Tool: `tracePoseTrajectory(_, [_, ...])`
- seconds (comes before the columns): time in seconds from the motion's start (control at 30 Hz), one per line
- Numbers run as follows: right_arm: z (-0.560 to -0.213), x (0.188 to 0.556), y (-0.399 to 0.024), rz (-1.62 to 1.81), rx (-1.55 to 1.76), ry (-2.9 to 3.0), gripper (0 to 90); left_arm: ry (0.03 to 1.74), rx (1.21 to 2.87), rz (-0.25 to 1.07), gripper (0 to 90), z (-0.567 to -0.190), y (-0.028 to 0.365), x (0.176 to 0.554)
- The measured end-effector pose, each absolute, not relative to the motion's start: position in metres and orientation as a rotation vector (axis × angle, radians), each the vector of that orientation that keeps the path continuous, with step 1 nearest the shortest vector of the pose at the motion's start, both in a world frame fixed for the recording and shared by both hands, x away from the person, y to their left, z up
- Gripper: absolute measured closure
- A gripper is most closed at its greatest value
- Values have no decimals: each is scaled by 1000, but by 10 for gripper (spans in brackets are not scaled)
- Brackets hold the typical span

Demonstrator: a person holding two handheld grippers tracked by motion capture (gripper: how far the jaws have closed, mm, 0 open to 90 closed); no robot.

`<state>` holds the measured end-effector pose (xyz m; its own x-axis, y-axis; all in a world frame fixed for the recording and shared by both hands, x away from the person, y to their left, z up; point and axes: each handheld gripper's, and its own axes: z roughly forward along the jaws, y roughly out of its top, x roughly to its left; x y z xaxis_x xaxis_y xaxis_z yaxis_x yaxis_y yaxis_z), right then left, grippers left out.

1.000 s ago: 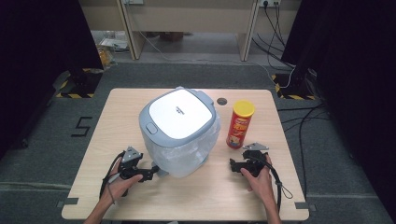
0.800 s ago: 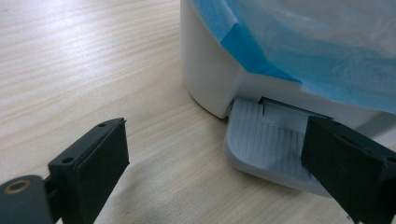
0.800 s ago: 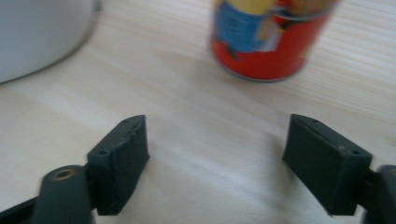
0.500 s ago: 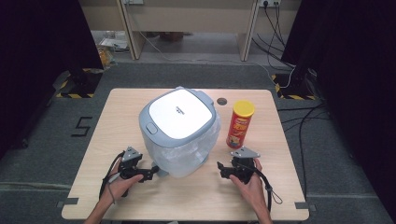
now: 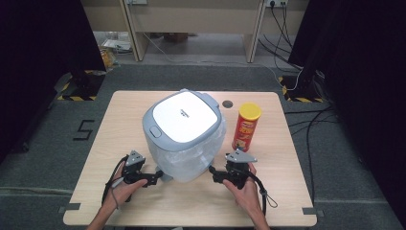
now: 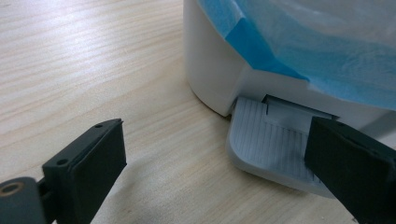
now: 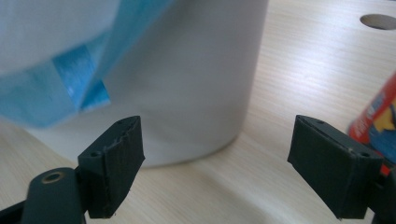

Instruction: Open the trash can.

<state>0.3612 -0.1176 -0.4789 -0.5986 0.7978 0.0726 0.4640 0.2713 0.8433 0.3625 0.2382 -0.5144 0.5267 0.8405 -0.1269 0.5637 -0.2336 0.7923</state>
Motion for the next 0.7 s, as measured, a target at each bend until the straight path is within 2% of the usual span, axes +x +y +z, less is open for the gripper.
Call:
tracePoseTrajectory(0.1, [-480,368,-112,1267,1163,2158,138,1147,1928,416,48,-514,238,363])
tracePoseTrajectory(0.7, [-478,415,-101,1207,1187,2096,174,1165,1881,467,1,-518,224,368])
